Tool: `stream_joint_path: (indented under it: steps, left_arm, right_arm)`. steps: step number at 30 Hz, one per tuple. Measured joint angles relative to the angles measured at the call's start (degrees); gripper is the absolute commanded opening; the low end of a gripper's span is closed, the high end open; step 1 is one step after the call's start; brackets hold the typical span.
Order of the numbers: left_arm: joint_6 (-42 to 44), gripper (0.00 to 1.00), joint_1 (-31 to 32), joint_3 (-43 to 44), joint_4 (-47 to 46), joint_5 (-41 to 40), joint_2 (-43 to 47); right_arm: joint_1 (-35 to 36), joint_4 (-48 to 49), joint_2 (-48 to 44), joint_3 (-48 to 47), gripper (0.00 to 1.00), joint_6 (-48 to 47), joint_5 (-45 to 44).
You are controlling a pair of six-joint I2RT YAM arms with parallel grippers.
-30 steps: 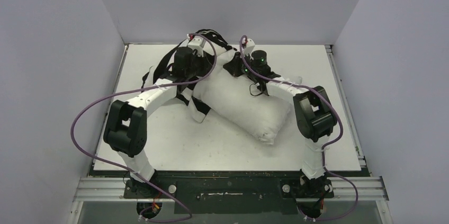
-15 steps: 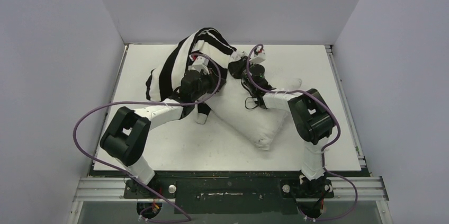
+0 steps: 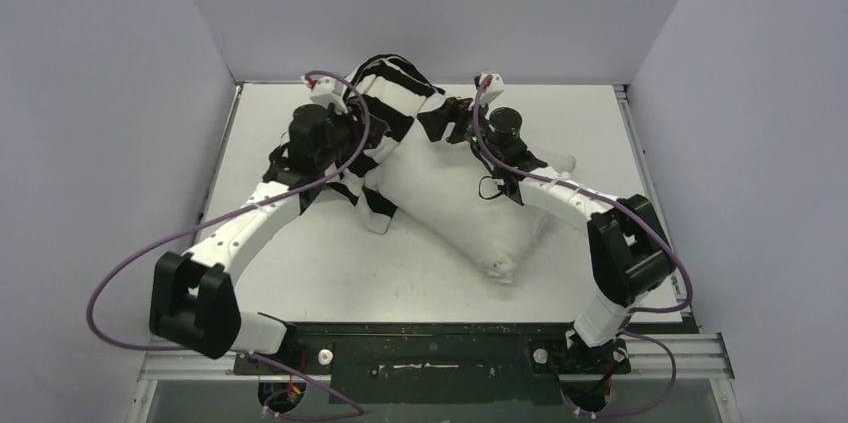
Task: Put the pillow into the pillowcase
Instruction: Stuff the pillow into the pillowcase.
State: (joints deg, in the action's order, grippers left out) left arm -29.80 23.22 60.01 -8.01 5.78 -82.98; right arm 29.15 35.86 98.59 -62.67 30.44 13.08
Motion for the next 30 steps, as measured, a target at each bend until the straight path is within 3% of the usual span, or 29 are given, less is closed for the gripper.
stream_joint_path:
  steps: [5,9,16,21,26,28,30]
  left_arm:
    - [-0.15,0.4,-6.01,-4.28,2.67,-1.01,10.03]
    - [-1.73,0.38,-8.85,-11.08,3.21,1.07,12.63]
    - [-5.18,0.39,-9.88,-18.6,0.81,5.73,6.71]
    - [-5.4,0.42,-9.9,-19.61,-1.38,6.36,1.25]
    - [-5.29,0.44,-9.9,-19.61,-5.62,3.48,-1.55]
    - [-5.25,0.33,-9.9,-19.61,-7.17,2.32,-2.45]
    - [-5.2,0.07,-9.9,-19.61,-8.83,1.22,-3.63]
  right_arm:
    - [3.48,-9.57,-5.33,-1.42,0.82,-14.88,3.13]
    - [8.17,-15.63,-5.77,-1.4,0.82,-26.21,4.63]
    - [13.77,-22.91,-1.22,-2.84,0.75,-39.67,4.68]
    - [16.46,-24.2,4.74,-4.09,0.84,-45.16,0.7]
    - [17.81,-22.18,9.38,-7.17,0.86,-47.47,-4.04]
    - [18.08,-20.55,11.3,-8.57,0.86,-47.74,-5.57]
    - [18.12,-18.82,13.09,-9.64,0.86,-47.8,-6.8]
